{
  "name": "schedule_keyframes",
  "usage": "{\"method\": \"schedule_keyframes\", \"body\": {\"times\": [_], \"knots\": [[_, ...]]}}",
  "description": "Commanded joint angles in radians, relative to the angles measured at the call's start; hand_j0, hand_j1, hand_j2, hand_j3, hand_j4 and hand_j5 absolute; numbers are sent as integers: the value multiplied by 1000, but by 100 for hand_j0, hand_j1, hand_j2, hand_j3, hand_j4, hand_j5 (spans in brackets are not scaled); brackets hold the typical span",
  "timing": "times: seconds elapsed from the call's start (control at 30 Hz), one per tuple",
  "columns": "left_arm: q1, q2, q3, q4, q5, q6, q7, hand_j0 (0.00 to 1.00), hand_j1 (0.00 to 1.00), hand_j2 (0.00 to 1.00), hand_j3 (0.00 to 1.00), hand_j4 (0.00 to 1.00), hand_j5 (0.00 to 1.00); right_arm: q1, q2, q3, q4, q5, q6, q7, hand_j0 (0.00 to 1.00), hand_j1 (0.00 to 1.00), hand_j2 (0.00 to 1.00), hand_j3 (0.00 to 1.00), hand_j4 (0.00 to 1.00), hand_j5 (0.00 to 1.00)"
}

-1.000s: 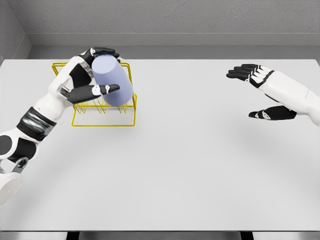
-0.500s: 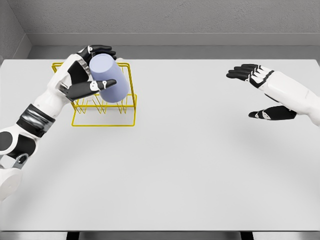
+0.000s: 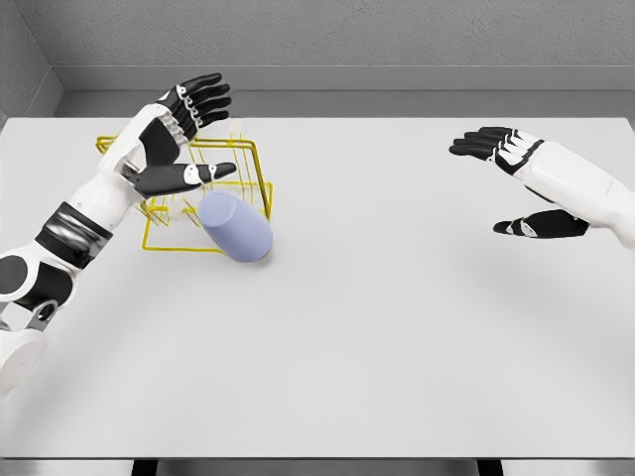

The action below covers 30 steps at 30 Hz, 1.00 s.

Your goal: Place the cup on the cup holder with both arms

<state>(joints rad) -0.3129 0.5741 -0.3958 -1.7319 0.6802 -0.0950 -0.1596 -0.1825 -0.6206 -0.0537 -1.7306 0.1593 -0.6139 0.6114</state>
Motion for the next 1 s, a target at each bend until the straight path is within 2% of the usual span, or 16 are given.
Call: {"method": "schedule_keyframes", "body": {"times": [0.0, 0.47, 0.67, 0.97], "knots": [[0, 0, 0, -2, 2, 0, 0, 86, 86, 86, 86, 86, 86, 0, -1, -1, 0, -7, 3, -1, 100, 100, 100, 100, 100, 100], [0, -5, 2, -12, 2, -3, 0, 86, 86, 86, 86, 86, 86, 0, -1, -1, 0, -7, 3, -1, 100, 100, 100, 100, 100, 100], [2, -5, 2, -46, 2, -8, 0, 86, 86, 86, 86, 86, 86, 0, -1, -1, 0, -6, 3, -1, 100, 100, 100, 100, 100, 100], [2, 35, 14, -69, 4, -32, 0, 88, 88, 88, 88, 88, 88, 0, -1, -1, 2, -7, 3, -1, 100, 100, 100, 100, 100, 100]]}}
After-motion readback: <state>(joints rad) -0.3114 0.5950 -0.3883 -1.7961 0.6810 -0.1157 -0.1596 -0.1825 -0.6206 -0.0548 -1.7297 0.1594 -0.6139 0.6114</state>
